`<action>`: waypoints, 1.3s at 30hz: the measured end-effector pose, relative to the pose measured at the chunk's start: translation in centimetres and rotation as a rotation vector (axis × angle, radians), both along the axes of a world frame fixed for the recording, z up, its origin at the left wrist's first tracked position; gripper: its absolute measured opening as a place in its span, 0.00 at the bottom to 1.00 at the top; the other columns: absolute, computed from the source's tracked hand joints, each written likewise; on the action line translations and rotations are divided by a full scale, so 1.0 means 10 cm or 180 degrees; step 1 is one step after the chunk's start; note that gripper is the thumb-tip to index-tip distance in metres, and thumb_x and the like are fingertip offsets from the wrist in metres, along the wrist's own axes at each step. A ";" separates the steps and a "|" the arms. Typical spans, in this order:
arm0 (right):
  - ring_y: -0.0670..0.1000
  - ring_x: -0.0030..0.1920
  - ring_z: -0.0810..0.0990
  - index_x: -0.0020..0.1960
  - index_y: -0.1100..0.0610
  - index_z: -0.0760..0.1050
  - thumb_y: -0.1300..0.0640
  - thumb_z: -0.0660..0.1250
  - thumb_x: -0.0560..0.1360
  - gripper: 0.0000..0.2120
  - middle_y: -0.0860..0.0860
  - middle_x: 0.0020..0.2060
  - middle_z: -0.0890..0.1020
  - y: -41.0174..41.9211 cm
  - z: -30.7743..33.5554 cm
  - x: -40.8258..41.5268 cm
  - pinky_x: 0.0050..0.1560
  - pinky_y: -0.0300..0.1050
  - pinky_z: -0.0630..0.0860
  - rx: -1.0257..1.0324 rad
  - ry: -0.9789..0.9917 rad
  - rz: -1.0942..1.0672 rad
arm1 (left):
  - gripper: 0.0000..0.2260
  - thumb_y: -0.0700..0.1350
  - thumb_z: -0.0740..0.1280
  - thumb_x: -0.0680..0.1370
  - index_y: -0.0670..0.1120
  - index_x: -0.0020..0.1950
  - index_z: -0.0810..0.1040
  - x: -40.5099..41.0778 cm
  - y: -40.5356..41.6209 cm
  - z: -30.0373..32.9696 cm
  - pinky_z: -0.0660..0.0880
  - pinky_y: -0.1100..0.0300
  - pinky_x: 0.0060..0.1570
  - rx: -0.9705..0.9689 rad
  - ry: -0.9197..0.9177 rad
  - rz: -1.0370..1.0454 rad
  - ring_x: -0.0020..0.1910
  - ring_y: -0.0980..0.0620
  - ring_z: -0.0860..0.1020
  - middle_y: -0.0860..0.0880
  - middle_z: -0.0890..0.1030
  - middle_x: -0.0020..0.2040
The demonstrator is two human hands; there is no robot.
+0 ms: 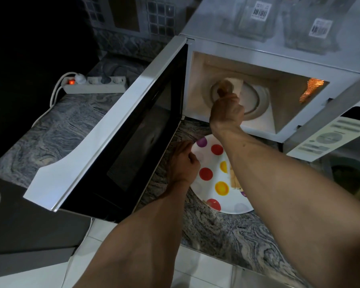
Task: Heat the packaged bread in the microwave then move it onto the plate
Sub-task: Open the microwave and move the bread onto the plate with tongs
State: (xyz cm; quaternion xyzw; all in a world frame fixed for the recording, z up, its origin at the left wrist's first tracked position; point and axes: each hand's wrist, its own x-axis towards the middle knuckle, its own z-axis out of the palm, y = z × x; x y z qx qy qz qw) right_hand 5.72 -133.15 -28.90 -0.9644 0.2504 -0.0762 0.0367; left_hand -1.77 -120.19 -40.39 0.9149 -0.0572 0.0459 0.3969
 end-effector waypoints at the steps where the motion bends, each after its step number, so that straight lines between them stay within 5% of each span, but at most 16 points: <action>1: 0.62 0.65 0.74 0.69 0.67 0.70 0.62 0.56 0.83 0.17 0.62 0.65 0.74 -0.03 -0.02 -0.02 0.62 0.54 0.71 0.0065 0.0007 0.0137 | 0.26 0.47 0.53 0.71 0.48 0.66 0.78 0.00 -0.01 0.00 0.70 0.55 0.67 0.0014 0.0024 -0.0001 0.67 0.49 0.73 0.50 0.78 0.66; 10: 0.59 0.59 0.80 0.67 0.66 0.71 0.64 0.61 0.80 0.16 0.59 0.60 0.79 -0.15 0.06 -0.15 0.53 0.48 0.76 0.0667 -0.0228 -0.0393 | 0.25 0.47 0.53 0.72 0.48 0.64 0.79 -0.02 -0.01 0.02 0.71 0.57 0.64 -0.0105 -0.0057 0.0040 0.65 0.48 0.75 0.49 0.79 0.64; 15: 0.59 0.56 0.81 0.62 0.61 0.74 0.56 0.63 0.80 0.13 0.58 0.56 0.82 -0.21 0.16 -0.30 0.45 0.46 0.71 0.1217 -0.0510 -0.0589 | 0.24 0.44 0.56 0.71 0.45 0.65 0.80 0.00 -0.01 0.03 0.70 0.55 0.66 -0.0110 0.0032 0.0023 0.66 0.46 0.74 0.48 0.79 0.65; 26: 0.61 0.54 0.82 0.58 0.65 0.77 0.48 0.63 0.80 0.19 0.60 0.53 0.83 -0.28 0.13 -0.50 0.48 0.46 0.76 0.1833 -0.0510 -0.0741 | 0.22 0.43 0.58 0.72 0.45 0.63 0.81 -0.03 -0.01 0.05 0.70 0.57 0.63 -0.0243 -0.0031 0.0041 0.63 0.45 0.76 0.46 0.80 0.63; 39: 0.61 0.58 0.80 0.58 0.64 0.78 0.53 0.62 0.82 0.15 0.61 0.57 0.82 -0.37 0.34 -0.50 0.45 0.44 0.69 0.1412 -0.0287 -0.0479 | 0.23 0.44 0.57 0.72 0.45 0.65 0.80 0.00 -0.02 0.00 0.70 0.58 0.65 -0.0225 0.0026 0.0017 0.65 0.46 0.75 0.47 0.79 0.65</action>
